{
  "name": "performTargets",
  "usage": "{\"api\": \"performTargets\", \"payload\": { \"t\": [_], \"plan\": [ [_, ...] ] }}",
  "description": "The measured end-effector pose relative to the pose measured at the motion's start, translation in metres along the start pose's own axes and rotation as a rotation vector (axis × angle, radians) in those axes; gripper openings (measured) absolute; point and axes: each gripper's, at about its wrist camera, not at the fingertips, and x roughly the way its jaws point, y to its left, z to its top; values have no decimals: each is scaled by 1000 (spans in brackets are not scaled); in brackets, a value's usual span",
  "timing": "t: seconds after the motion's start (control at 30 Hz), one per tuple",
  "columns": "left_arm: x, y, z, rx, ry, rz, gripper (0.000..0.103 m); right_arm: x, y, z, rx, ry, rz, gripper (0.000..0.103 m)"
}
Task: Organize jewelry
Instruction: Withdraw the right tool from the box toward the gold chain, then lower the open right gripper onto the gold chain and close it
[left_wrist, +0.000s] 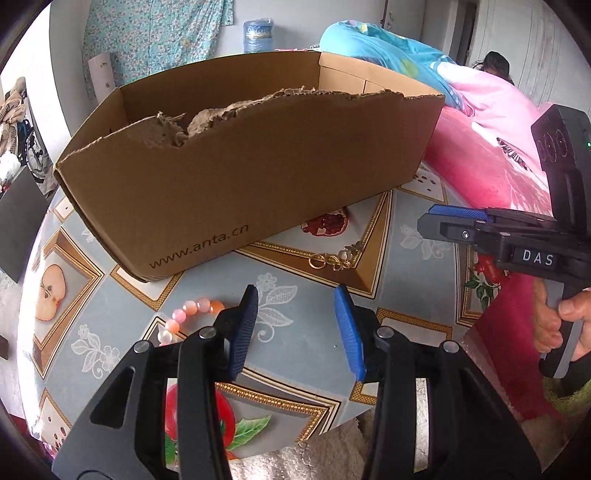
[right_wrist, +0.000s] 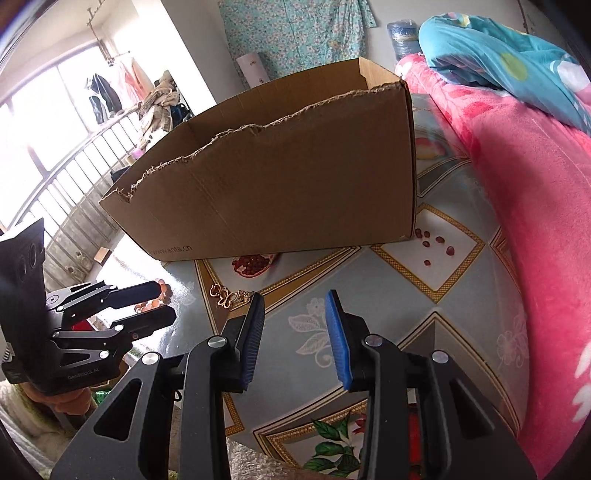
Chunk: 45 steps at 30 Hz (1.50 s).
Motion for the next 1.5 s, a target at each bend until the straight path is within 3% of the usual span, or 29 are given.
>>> {"api": "performTargets", "payload": {
  "t": [0.23,0.4,0.6,0.8,0.83,1.1,1.2,1.33,1.5],
  "plan": [
    [19,-14,12,117,-2,49,25,6,15,-1,-76,-34,52,34],
    [33,-20,15,177,36,46,23,12,15,2,-85,-38,70,34],
    [37,-27,23,220,48,-2,10,15,6,1,-50,-44,94,34],
    [39,-29,25,231,46,-22,6,15,-1,2,-24,-57,107,34],
    [39,-29,24,227,48,-31,0,14,-1,2,-22,-59,107,34],
    [31,-28,14,202,58,-71,0,10,4,-1,-33,-59,103,34],
    [26,-29,12,202,28,-71,0,7,5,-2,-28,-63,104,34],
    [25,-28,16,192,10,-75,11,9,8,-6,-23,-60,105,34],
    [27,-27,17,193,20,-66,16,9,11,-7,-37,-63,96,34]
  ]
}}
